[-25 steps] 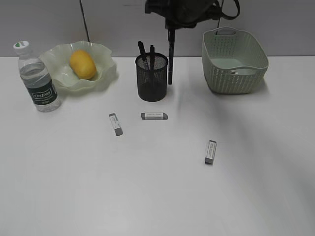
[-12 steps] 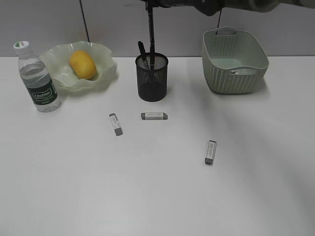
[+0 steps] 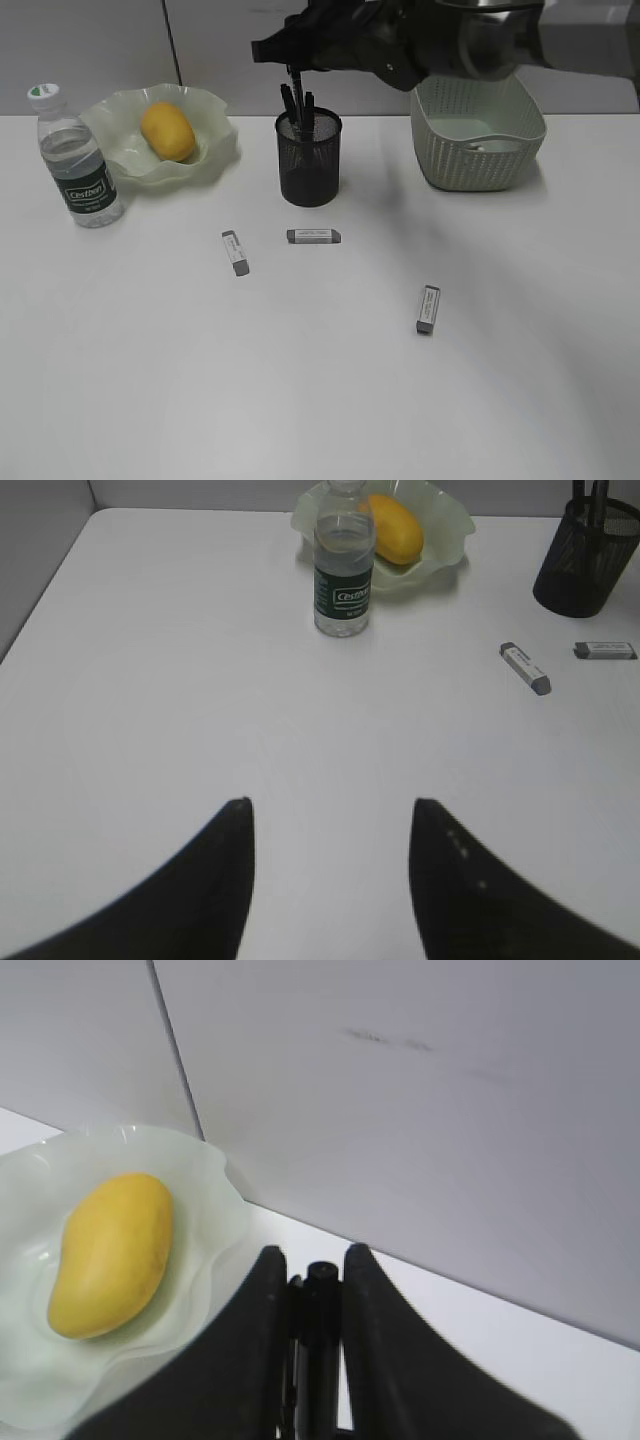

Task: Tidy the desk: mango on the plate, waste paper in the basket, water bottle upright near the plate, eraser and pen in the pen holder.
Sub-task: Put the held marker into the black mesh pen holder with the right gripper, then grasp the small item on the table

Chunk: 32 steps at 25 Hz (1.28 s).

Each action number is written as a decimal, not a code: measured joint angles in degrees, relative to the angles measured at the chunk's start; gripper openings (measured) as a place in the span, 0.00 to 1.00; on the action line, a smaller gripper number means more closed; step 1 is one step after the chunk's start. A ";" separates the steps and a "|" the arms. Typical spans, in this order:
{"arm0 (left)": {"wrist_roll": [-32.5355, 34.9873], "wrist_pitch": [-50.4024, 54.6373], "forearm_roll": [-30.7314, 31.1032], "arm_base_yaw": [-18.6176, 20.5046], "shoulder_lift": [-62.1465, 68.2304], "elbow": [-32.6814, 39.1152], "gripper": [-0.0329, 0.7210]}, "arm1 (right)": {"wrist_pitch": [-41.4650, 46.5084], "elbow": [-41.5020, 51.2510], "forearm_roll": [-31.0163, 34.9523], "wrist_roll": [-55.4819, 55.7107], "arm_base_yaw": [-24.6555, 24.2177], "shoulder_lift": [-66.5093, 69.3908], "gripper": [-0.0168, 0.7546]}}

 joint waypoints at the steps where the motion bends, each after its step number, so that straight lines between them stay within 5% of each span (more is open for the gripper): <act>1: 0.00 0.00 0.00 0.00 0.00 0.00 0.55 | 0.85 0.00 0.00 0.00 0.00 0.12 0.22; 10: 0.00 0.00 0.00 0.00 0.00 0.00 0.55 | 7.91 0.00 0.10 0.00 0.00 -0.81 0.62; 14: 0.00 0.00 0.00 0.00 0.00 0.00 0.55 | 17.50 0.00 1.62 -3.14 0.20 -4.74 0.65; 20: 0.00 0.00 0.00 0.00 0.00 0.00 0.55 | 38.05 0.00 16.20 -22.35 0.20 -11.32 0.65; 25: 0.00 0.00 0.00 0.00 0.00 0.00 0.55 | 55.24 0.00 21.87 -32.56 0.27 -15.01 0.65; 32: 0.00 0.00 0.00 0.00 0.00 0.00 0.55 | 60.50 7.63 23.60 -35.90 -0.17 -27.72 0.65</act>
